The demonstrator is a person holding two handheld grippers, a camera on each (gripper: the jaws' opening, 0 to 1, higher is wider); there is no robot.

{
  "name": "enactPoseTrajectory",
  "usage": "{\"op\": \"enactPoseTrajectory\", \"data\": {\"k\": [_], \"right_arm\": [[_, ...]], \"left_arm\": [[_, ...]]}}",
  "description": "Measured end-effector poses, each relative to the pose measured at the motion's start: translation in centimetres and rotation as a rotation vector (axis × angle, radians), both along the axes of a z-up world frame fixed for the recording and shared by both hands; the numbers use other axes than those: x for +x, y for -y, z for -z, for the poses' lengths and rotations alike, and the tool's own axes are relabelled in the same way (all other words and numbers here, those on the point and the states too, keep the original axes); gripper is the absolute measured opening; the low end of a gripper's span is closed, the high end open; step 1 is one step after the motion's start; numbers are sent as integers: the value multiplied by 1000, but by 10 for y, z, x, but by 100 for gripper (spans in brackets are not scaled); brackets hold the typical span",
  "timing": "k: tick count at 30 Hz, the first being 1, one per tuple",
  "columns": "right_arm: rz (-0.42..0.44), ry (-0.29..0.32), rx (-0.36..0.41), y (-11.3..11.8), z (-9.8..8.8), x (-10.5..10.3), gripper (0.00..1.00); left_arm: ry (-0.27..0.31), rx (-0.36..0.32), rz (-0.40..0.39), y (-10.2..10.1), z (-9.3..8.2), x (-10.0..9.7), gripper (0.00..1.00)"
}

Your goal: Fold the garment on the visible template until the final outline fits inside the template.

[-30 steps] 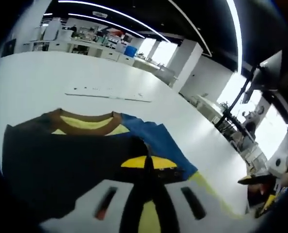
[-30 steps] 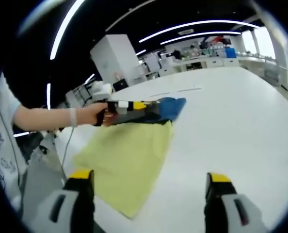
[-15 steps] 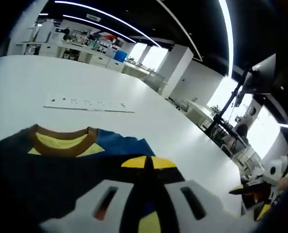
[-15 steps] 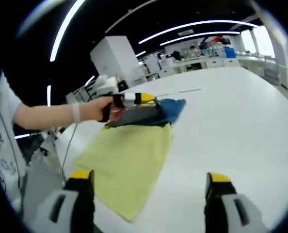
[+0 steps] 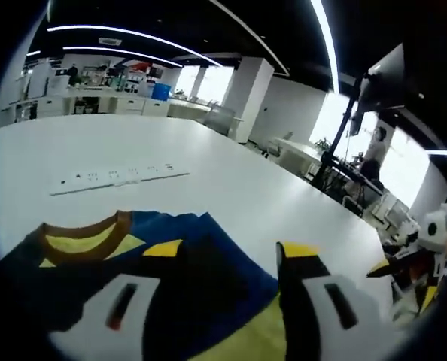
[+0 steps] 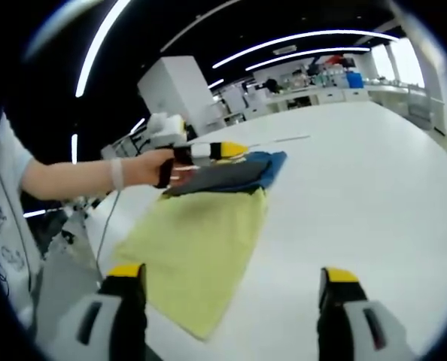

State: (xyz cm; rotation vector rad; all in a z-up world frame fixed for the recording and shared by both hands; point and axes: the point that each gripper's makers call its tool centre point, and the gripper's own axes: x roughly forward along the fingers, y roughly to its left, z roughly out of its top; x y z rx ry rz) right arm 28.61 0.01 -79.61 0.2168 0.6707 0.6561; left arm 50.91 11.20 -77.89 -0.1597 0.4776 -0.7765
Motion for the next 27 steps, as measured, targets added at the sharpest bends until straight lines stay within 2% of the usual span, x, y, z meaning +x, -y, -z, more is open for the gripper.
{"op": "enactPoseTrajectory", "data": {"k": [6, 8, 14, 20, 27], "right_arm": [[-8, 5, -2, -3, -1, 1, 96], [-9, 7, -2, -4, -2, 1, 96], [-14, 18, -7, -6, -6, 3, 96], [-23, 40, -11, -11, -14, 10, 96], [-55, 71, -16, -22, -23, 15, 96]], "left_arm": [[11, 20, 37, 1, 1, -4, 92], [16, 40, 52, 0, 3, -6, 98], [17, 102, 110, -3, 8, -13, 99], [28, 106, 122, -8, -7, -21, 99], [23, 122, 99, -36, -6, -43, 97]]}}
